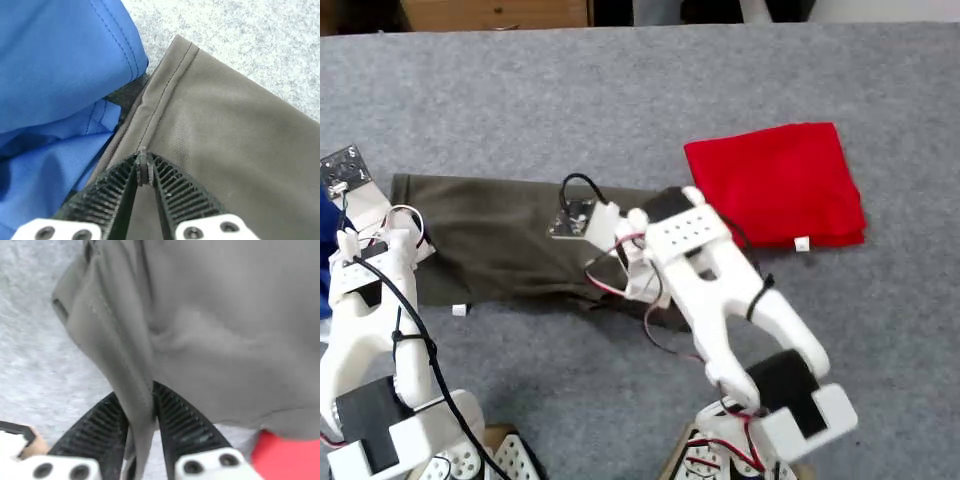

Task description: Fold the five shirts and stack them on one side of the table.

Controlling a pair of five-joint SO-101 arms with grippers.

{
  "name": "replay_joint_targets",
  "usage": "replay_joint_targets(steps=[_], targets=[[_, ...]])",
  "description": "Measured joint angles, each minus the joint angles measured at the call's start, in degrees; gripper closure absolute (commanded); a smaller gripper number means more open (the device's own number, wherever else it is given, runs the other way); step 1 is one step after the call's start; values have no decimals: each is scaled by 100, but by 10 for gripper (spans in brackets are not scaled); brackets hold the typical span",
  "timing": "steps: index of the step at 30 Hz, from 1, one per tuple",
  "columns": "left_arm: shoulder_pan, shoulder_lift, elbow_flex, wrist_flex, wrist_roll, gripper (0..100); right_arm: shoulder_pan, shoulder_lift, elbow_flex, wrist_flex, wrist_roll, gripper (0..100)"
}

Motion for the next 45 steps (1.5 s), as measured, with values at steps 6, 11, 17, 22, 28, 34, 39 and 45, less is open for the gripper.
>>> replay_joint_targets(steps=[6,11,17,22,28,34,39,45], targets=[[0,0,0,0,0,968,18,747,-1073,0,431,984],[0,0,0,0,0,968,18,1503,-1952,0,536,983],[0,0,0,0,0,968,18,2479,-3130,378,536,897],[0,0,0,0,0,968,26,3147,-4308,888,369,664],[0,0,0,0,0,968,290,3613,-5530,1380,-229,719],[0,0,0,0,0,968,765,3710,-6497,2119,-686,815],[0,0,0,0,0,968,862,3710,-6752,2523,-800,992],[0,0,0,0,0,968,589,3147,-5688,2549,-1029,985]])
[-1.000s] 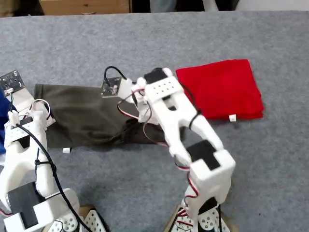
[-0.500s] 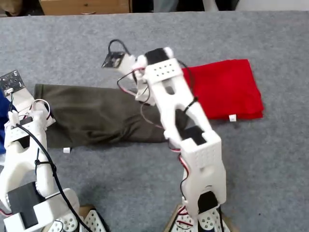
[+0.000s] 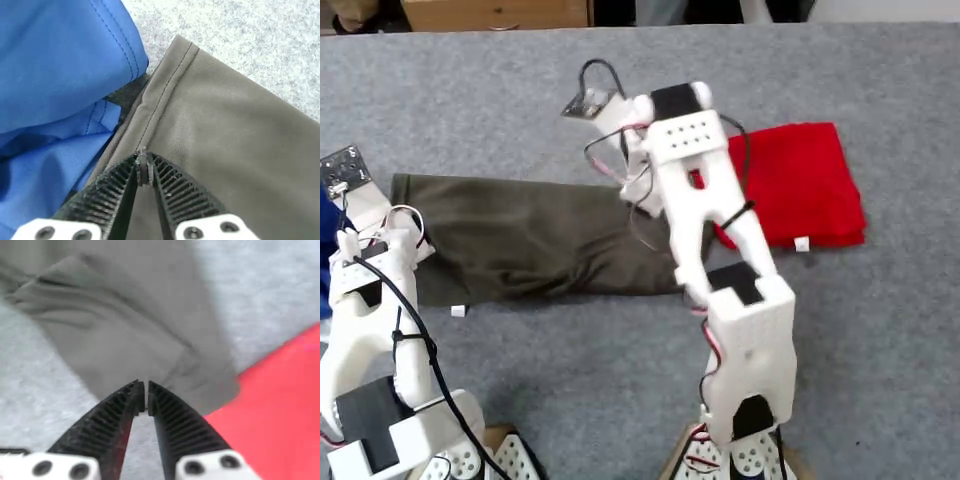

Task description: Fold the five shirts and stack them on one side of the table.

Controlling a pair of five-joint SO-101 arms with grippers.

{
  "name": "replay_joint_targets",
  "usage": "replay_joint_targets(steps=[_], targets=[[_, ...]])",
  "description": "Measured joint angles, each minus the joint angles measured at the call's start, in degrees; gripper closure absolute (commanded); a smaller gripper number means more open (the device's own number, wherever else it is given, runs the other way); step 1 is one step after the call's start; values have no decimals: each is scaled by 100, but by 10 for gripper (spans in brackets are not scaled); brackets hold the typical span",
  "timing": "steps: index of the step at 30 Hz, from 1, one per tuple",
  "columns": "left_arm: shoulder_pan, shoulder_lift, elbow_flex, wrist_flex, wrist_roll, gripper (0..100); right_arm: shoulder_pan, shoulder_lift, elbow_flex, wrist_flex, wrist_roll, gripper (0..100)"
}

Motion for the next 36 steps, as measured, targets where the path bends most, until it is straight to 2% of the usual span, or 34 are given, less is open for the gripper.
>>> replay_joint_targets(steps=[3,6,11,14,22,28,33,36], targets=[[0,0,0,0,0,968,-527,-211,747,-114,-35,984],[0,0,0,0,0,968,-791,-211,1231,-659,-53,984],[0,0,0,0,0,968,-615,422,1574,-1837,-62,984],[0,0,0,0,0,968,-413,800,1565,-1987,-79,984],[0,0,0,0,0,970,-273,765,185,-721,-360,984],[0,0,141,-334,0,968,-114,396,-1257,-70,-1152,980],[0,0,149,-396,26,968,466,-79,-1371,0,-1829,979],[0,0,149,-396,53,968,818,-492,-949,9,-1960,979]])
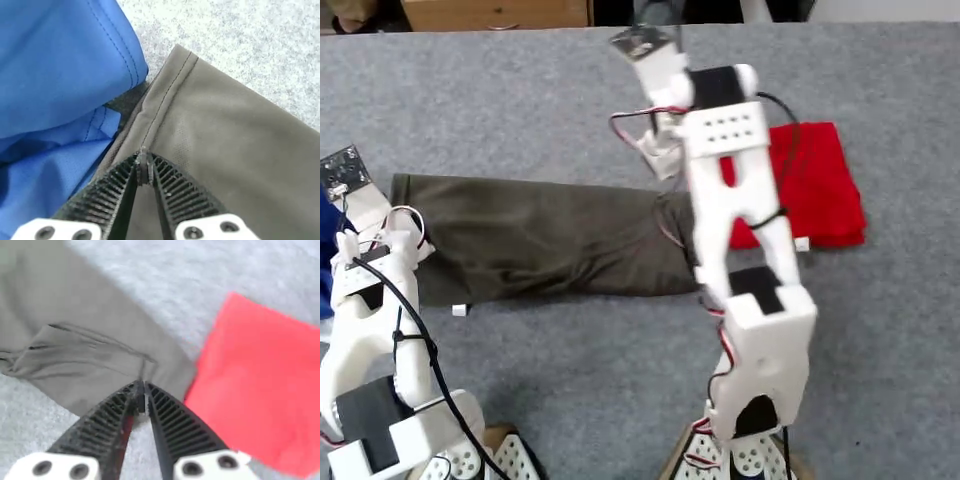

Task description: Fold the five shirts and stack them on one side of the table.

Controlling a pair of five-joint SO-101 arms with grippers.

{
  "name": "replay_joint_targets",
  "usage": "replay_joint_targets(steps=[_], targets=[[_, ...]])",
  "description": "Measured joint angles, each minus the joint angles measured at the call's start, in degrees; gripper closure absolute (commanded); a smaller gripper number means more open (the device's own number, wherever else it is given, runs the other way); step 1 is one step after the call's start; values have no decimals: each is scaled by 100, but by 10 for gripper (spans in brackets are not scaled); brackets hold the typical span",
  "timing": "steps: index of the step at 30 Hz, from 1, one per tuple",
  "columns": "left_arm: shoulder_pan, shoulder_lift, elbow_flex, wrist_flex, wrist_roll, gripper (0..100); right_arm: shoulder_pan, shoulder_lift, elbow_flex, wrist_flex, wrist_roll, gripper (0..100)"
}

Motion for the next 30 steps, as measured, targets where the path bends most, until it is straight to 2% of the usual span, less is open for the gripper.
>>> replay_joint_targets(steps=[9,12,15,18,20,23,26,30], targets=[[0,0,0,0,0,968,413,-2136,3218,-26,-44,978],[0,0,0,0,0,968,404,-2620,4237,-308,-132,909],[0,0,0,0,0,968,404,-2708,5046,-765,-844,766],[0,0,0,0,0,969,404,-2690,5433,-1160,-2119,655],[0,0,0,0,0,970,404,-2514,5486,-1415,-2963,617],[79,0,0,0,0,970,404,-2163,5486,-1785,-3798,621],[88,0,0,0,0,970,246,-1776,5486,-1916,-4132,662],[97,0,0,0,0,970,9,-1380,5486,-1916,-4422,764]])
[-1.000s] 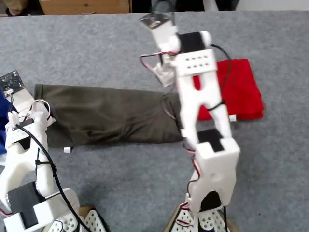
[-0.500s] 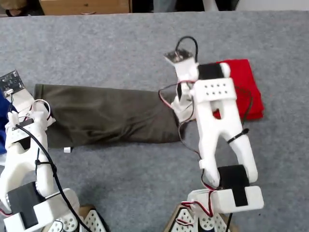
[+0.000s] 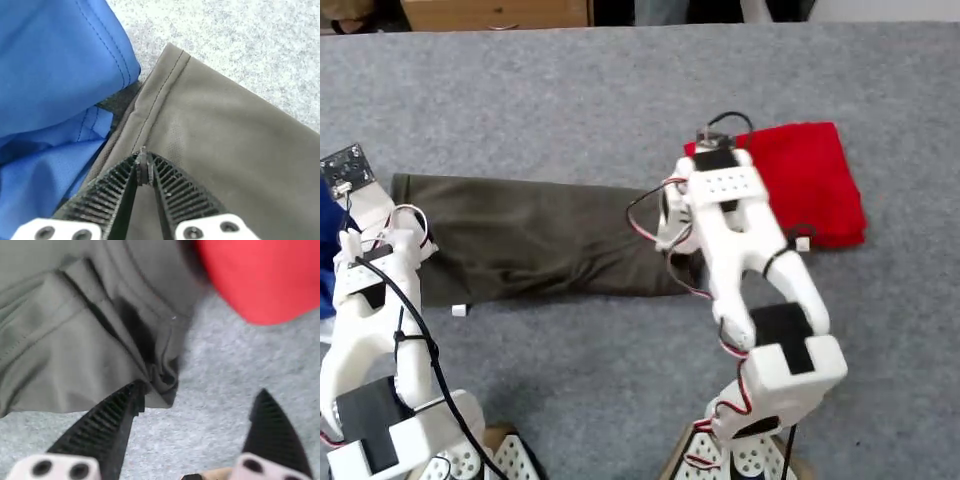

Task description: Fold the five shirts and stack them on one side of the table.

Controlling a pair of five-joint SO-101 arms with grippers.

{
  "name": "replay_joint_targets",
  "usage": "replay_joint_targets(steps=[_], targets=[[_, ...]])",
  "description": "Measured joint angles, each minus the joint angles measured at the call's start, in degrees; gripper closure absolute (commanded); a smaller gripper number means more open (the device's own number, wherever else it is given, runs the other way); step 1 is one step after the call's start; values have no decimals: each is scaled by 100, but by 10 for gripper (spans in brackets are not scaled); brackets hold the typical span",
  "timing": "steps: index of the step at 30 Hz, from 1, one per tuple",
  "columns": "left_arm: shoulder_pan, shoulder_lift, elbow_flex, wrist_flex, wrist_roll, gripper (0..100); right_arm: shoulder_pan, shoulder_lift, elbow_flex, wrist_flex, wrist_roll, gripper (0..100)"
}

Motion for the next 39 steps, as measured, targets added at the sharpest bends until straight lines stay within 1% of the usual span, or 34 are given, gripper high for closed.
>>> replay_joint_targets(steps=[3,13,21,23,25,26,27,29,32,39], targets=[[0,0,0,0,0,970,9,237,0,0,-53,806],[0,0,0,0,0,970,0,774,-826,-9,-53,806],[0,0,0,0,0,969,0,1996,-1503,35,-211,815],[0,0,0,0,0,969,-9,2215,-1741,53,-211,875],[0,0,0,0,0,969,-9,2453,-1934,70,-211,984],[0,0,0,0,0,969,-9,2523,-2022,123,-202,986],[0,0,0,0,0,969,0,2576,-2110,193,-123,972],[0,0,0,0,0,969,0,2637,-2251,352,88,988],[0,0,0,0,0,968,79,2716,-2497,651,237,986],[0,-44,0,44,0,966,589,2866,-3086,1319,791,986]])
